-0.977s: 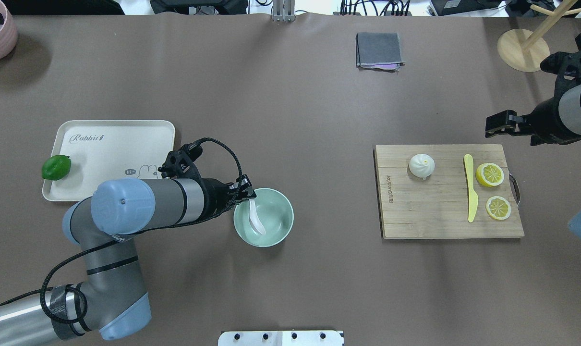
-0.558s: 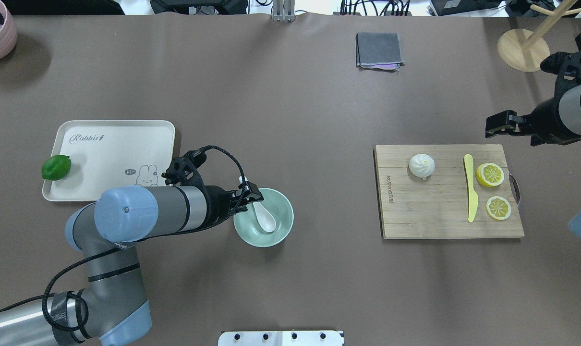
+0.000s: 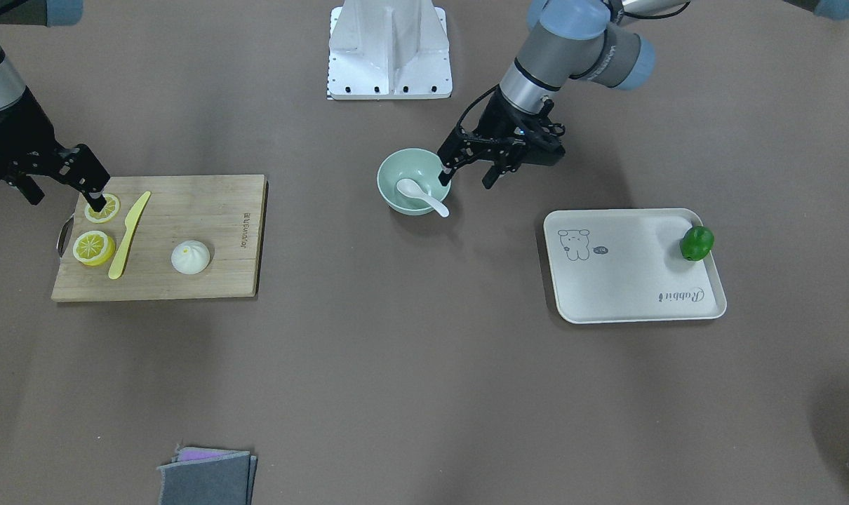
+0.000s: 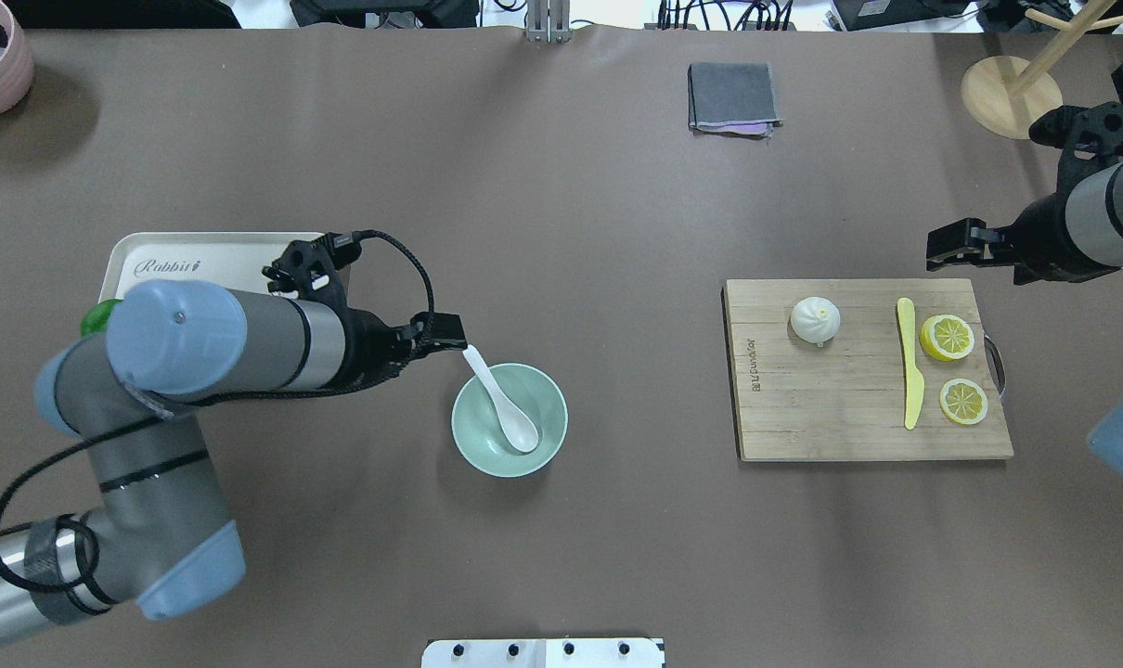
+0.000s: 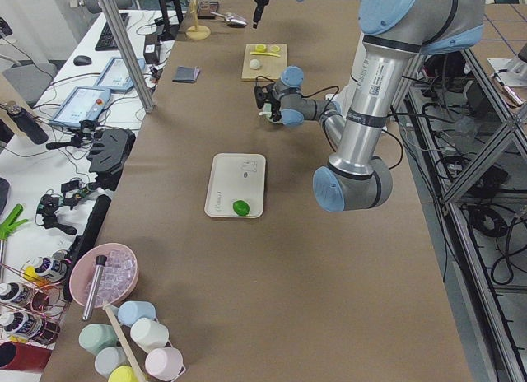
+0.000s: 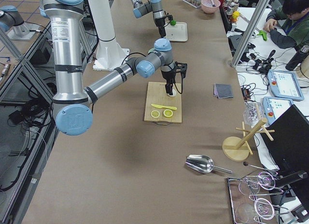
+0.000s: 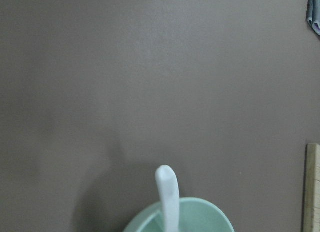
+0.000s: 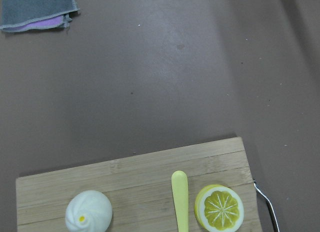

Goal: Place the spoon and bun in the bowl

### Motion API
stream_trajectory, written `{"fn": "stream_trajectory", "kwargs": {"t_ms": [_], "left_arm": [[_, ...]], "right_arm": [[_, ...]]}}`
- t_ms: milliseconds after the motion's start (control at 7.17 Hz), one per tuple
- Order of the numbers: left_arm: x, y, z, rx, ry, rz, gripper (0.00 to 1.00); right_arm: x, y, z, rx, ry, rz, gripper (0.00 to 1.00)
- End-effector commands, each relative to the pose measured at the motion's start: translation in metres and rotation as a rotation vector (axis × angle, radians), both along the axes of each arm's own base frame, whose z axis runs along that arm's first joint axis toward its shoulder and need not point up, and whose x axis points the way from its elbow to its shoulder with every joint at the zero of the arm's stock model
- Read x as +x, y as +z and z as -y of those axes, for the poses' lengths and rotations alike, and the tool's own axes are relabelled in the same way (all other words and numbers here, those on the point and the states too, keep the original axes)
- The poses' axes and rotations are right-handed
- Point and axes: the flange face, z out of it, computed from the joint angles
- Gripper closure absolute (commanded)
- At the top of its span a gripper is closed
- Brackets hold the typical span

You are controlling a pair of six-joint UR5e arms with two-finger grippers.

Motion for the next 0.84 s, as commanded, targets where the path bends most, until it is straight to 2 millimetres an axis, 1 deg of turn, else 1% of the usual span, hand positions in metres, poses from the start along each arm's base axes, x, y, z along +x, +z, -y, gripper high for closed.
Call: {"fn": "stream_trajectory", "kwargs": {"t_ms": [0,140,279,419,558,698], "left_arm": [[-0.100,0.062,0.044,0.119,0.133,0.173,0.02],[-0.160,0.102,0.064,0.198,0.190,0.230,0.02],[-0.213,0.143,0.073,0.252,0.234,0.277,0.02],[-0.246,0.166,0.074,0.277,0.244,0.307,0.02],[-0.251,0.172,0.072,0.273,0.244,0.314,0.02],[-0.253,0.174,0.071,0.271,0.244,0.314,0.02]], "right_arm": [[-0.037,-0.012,-0.008,0.059,-0.034,-0.026,0.00],[-0.062,-0.021,-0.015,0.096,-0.055,-0.039,0.00],[-0.082,-0.018,-0.023,0.092,-0.036,-0.057,0.00],[-0.104,-0.014,-0.032,0.093,-0.020,-0.078,0.01],[-0.117,-0.010,-0.036,0.106,-0.024,-0.101,0.15],[-0.135,-0.005,-0.026,0.116,-0.019,-0.126,0.22]]}}
